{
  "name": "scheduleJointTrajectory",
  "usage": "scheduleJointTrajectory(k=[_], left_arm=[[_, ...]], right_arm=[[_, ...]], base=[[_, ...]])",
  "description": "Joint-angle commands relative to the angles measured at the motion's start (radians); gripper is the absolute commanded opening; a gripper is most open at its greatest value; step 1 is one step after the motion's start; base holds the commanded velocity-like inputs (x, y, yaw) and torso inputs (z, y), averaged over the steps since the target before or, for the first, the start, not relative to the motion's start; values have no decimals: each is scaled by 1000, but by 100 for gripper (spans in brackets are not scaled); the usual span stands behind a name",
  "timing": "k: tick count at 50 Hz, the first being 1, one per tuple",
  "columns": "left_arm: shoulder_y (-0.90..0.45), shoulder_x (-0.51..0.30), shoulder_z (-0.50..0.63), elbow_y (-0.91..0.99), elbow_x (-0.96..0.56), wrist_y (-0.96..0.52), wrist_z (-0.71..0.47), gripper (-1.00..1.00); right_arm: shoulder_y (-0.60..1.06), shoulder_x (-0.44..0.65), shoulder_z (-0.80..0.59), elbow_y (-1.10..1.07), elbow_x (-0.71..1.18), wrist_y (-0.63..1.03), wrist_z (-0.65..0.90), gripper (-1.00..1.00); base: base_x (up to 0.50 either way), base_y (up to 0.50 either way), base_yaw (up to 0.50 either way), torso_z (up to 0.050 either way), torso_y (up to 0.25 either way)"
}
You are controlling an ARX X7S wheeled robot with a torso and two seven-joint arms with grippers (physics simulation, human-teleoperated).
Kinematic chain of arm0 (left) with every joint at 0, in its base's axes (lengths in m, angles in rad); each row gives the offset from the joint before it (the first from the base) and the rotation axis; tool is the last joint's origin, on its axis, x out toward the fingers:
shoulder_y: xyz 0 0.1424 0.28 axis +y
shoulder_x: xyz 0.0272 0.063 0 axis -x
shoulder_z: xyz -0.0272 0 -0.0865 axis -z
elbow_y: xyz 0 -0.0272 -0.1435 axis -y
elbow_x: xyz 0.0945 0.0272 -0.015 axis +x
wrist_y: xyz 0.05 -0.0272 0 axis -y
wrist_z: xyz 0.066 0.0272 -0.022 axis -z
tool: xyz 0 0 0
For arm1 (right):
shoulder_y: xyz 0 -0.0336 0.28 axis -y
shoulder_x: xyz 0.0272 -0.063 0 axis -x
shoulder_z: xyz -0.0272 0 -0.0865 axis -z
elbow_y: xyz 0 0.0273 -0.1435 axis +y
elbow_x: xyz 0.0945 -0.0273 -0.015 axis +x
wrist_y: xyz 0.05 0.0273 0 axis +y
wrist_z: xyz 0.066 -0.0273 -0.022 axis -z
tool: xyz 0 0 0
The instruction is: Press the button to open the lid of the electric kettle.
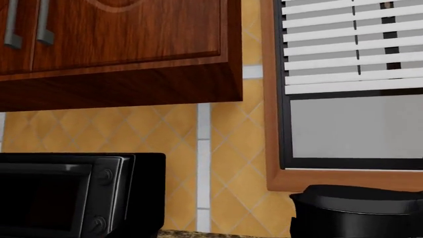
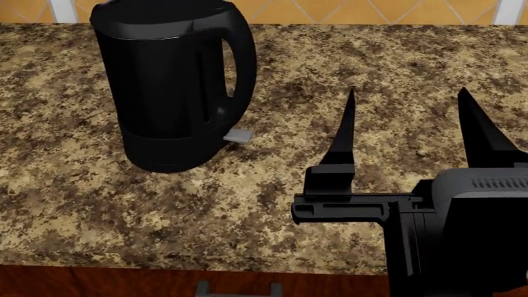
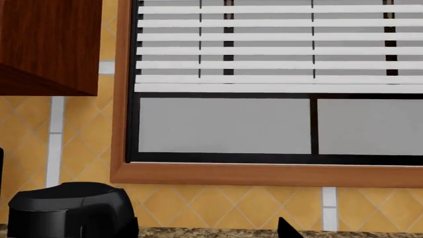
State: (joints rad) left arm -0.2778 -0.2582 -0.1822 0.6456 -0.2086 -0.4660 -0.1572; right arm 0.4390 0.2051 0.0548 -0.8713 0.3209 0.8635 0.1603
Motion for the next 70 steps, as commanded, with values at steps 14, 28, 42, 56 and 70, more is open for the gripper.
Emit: scheduleJointTrajectory(k=[14,28,42,56,70], left_arm=[[-6,-12,-46,21,-54,-30,-11,100],[-2,-19,-50,20,-60,-28,-15,100],[0,-23,-91,29,-87,-33,-29,100],[6,-30,-115,44,-107,-34,-34,100],[9,-40,-184,66,-203,-78,-24,100]], right_arm=[[8,2,12,-11,53,22,2,100],[22,-4,25,-6,79,65,28,100],[114,3,21,2,125,229,70,100],[851,149,48,452,1177,699,828,100],[1500,166,-624,1188,1431,701,540,100]], base=[[500,0,0,0,0],[256,0,0,0,1],[237,0,0,0,0],[0,0,0,0,0],[0,0,0,0,0]])
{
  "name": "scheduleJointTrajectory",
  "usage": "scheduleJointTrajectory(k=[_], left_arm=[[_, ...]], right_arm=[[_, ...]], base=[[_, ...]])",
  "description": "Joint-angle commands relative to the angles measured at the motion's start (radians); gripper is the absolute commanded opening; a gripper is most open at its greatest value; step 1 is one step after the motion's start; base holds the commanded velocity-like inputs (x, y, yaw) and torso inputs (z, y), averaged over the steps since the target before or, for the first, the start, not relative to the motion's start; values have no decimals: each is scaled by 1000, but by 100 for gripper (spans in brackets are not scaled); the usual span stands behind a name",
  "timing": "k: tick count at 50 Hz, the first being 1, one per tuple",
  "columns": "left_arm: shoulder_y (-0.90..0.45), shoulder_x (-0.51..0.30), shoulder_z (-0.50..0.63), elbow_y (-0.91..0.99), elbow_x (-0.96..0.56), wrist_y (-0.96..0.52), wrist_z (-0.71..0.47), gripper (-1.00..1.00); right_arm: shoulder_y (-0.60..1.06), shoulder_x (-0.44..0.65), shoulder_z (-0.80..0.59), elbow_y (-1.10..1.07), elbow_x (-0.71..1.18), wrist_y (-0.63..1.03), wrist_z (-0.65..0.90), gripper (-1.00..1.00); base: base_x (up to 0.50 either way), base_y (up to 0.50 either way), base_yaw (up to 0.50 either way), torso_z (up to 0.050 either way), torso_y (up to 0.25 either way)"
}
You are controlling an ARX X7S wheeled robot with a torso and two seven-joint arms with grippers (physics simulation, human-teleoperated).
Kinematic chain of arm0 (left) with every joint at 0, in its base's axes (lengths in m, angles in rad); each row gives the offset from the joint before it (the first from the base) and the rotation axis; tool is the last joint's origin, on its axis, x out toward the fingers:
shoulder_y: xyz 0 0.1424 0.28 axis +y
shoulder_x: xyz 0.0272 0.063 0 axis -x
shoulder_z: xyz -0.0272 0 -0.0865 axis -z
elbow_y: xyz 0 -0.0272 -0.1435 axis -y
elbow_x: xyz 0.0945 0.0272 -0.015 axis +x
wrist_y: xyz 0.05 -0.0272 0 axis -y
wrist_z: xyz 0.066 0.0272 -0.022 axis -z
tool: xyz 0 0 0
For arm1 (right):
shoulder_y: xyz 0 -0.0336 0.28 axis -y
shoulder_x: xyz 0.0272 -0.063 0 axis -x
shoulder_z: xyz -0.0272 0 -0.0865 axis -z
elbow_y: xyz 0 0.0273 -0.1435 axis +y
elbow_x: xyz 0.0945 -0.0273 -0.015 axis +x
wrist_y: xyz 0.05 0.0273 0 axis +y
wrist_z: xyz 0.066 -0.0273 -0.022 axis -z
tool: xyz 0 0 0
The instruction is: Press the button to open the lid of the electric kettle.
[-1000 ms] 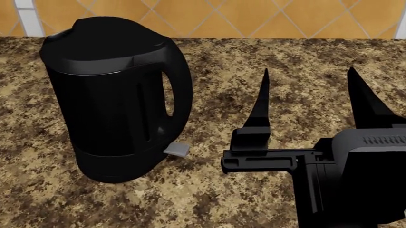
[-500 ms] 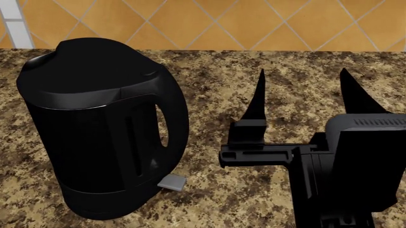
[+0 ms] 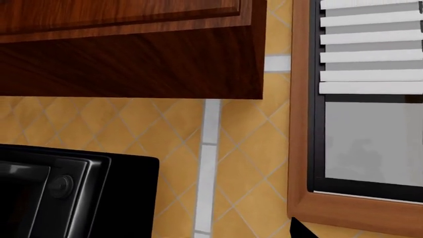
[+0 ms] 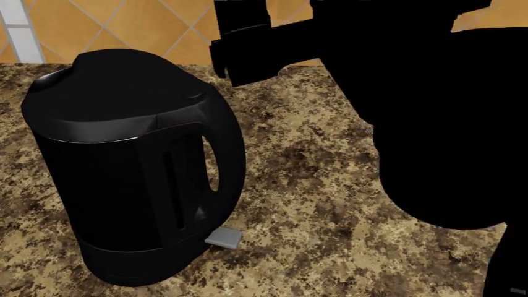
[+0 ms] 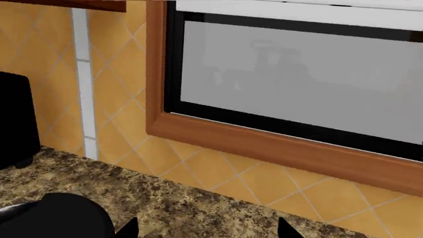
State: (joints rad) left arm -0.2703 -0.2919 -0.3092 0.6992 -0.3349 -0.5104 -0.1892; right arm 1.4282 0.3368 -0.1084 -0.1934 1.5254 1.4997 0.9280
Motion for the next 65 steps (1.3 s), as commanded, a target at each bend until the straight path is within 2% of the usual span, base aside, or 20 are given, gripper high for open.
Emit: scheduleJointTrajectory(k=[1,6,15,16,24,33,46,65], left_arm=[[2,-7,-67,17,-83,-37,6,100],[-3,-2,-90,22,-143,-67,12,100],[8,-10,-83,27,-129,-52,12,100],[10,-10,-82,26,-128,-49,14,100],[14,-16,-68,26,-120,-47,13,100],[19,-26,-64,40,-127,-57,11,100],[22,-29,-41,30,-118,-42,16,100],[29,-37,-63,42,-145,-48,8,100]], right_arm=[[535,36,-543,482,233,68,-303,100],[554,40,-579,489,223,38,-350,100],[659,6,-669,578,140,26,-452,100],[669,4,-678,584,117,17,-476,-100],[674,-16,-721,562,129,27,-532,-100],[742,-49,-842,570,41,29,-749,-100],[705,-56,-927,572,-17,-16,-831,-100],[714,-126,-1032,668,-123,-84,-953,-100]], base=[[0,0,0,0,0],[0,0,0,0,0],[0,0,0,0,0],[0,0,0,0,0],[0,0,0,0,0],[0,0,0,0,0],[0,0,0,0,0],[0,0,0,0,0]])
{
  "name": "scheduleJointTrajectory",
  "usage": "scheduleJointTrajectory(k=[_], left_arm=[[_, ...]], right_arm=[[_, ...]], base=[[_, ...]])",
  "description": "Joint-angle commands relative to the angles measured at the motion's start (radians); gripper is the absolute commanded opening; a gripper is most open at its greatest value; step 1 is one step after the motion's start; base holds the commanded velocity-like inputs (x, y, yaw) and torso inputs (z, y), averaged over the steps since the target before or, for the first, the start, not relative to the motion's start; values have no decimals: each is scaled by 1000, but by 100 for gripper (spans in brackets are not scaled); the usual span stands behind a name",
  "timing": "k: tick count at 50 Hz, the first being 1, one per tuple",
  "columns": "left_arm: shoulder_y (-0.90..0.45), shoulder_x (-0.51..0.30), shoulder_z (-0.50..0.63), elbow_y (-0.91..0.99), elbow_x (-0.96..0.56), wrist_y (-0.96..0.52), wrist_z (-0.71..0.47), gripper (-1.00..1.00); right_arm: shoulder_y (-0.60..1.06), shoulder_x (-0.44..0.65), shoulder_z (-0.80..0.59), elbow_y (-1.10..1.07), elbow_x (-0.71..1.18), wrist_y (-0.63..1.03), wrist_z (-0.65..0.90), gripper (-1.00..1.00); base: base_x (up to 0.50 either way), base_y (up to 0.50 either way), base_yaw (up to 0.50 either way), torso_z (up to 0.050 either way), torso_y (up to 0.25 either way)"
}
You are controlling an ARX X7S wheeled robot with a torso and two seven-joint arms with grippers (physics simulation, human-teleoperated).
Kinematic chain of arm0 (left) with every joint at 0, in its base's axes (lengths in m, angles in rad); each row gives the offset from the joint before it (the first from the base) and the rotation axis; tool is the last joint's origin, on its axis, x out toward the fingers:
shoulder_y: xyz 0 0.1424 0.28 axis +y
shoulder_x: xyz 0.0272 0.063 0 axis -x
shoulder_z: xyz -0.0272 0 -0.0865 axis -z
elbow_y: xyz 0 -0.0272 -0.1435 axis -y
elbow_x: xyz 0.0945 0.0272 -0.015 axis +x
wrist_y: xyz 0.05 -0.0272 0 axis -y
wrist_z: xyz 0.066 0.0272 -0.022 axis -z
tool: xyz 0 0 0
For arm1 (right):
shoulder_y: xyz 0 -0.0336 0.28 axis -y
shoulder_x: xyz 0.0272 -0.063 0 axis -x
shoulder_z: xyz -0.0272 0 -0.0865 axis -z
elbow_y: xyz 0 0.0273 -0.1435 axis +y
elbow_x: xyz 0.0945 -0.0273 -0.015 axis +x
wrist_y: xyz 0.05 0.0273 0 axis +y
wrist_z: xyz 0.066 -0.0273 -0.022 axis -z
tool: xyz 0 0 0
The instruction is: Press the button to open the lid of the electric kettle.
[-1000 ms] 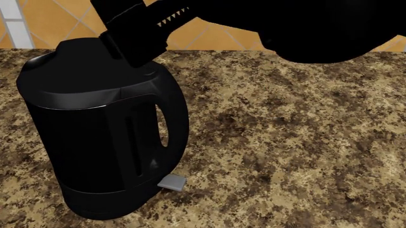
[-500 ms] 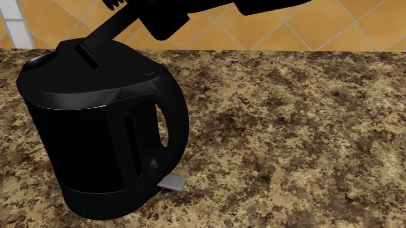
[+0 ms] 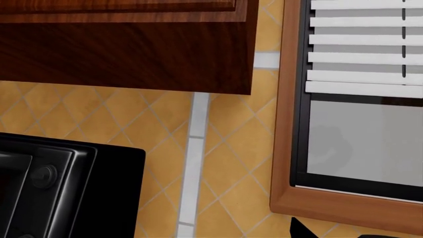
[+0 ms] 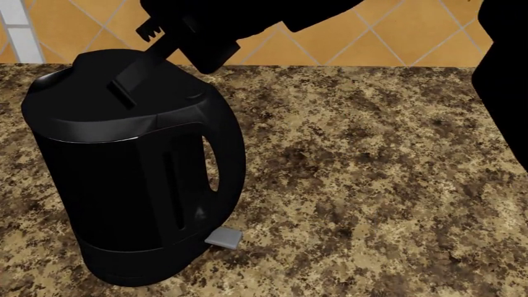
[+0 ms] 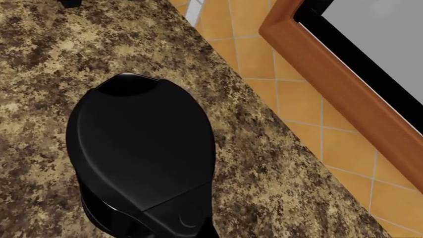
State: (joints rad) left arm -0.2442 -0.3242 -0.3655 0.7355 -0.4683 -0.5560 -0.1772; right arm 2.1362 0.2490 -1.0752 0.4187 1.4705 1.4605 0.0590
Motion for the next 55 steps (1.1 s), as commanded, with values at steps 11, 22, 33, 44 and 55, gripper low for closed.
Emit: scheduleJointTrajectory(k=[11,22,33,44,55], left_arm=[[5,-7,-10,2,-19,5,-3,100],[7,-9,-13,5,-26,5,-7,100],[9,-13,-12,9,-32,4,-12,100],[10,-18,-28,13,-49,2,-17,100],[14,-21,-31,15,-53,5,-21,100]], right_arm=[[1,-86,-119,88,-112,-66,-136,-100],[-8,-106,-135,75,-110,-68,-148,-100],[-37,-95,-147,46,-83,-38,-105,-100],[-47,-115,-186,81,-117,-65,-141,-100],[-64,-129,-217,107,-143,-89,-169,-100]], base=[[0,0,0,0,0],[0,0,0,0,0],[0,0,0,0,0],[0,0,0,0,0],[0,0,0,0,0]])
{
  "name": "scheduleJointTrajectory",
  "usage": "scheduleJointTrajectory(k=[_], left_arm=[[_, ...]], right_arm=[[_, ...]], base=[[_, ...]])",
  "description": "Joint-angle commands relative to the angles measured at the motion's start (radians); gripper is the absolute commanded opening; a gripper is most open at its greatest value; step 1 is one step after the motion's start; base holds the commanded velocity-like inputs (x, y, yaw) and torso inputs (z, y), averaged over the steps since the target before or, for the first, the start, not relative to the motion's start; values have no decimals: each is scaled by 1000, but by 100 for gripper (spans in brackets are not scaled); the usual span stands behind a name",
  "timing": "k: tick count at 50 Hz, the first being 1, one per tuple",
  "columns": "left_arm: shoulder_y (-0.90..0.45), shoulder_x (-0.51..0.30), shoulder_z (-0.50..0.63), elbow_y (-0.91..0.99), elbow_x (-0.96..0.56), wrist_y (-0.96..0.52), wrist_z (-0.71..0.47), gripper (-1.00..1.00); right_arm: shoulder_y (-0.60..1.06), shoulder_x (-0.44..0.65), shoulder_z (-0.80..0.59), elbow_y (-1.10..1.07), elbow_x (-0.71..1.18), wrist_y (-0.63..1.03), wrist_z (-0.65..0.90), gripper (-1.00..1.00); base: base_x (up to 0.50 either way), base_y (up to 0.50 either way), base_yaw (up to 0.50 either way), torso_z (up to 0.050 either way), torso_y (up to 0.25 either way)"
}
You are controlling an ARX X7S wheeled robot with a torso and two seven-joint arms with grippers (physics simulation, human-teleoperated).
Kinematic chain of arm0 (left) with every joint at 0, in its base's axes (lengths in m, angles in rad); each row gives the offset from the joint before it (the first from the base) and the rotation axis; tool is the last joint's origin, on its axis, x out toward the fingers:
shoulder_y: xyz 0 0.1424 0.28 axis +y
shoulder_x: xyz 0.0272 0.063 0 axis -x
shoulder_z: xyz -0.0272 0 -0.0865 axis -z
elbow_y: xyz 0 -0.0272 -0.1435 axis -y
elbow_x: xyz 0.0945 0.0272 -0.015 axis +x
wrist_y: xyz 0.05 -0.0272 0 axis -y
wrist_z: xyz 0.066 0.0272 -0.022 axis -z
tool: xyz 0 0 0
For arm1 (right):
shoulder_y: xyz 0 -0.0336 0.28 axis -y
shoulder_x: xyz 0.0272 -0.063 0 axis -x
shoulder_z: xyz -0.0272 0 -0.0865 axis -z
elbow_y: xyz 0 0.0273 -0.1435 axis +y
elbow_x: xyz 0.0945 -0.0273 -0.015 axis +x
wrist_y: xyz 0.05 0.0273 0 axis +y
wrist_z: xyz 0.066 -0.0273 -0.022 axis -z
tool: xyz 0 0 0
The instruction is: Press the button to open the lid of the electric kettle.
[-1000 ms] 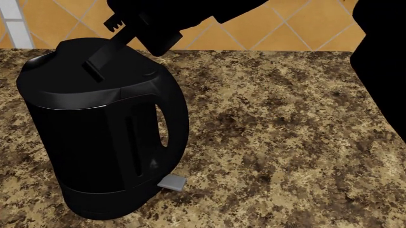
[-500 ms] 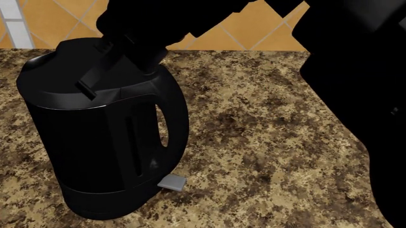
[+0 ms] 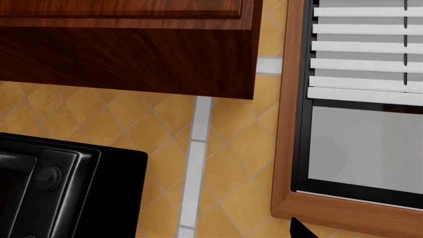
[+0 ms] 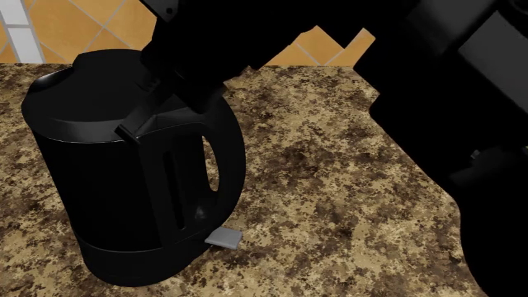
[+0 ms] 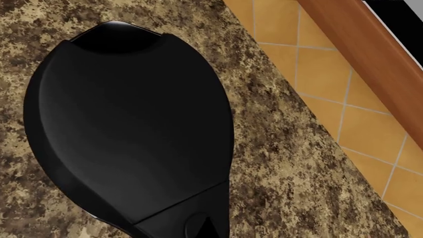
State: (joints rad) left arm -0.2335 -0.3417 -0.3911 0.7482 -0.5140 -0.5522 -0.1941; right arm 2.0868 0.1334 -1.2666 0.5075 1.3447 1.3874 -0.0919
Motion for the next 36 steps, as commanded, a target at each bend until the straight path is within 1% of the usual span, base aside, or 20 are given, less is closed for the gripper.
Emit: scheduleJointTrajectory(k=[1,19,36], left_arm=[[3,-4,-7,4,-9,1,-5,100],[8,-11,-27,12,-30,0,-13,100],[9,-15,-13,8,-26,6,-17,100]], right_arm=[[-16,-14,-30,13,-18,-14,-20,-100],[-59,-36,-72,5,-28,-23,-29,-100],[-64,-30,-90,1,-24,-13,-20,-100]], base=[[0,0,0,0,0],[1,0,0,0,0],[2,0,1,0,0]])
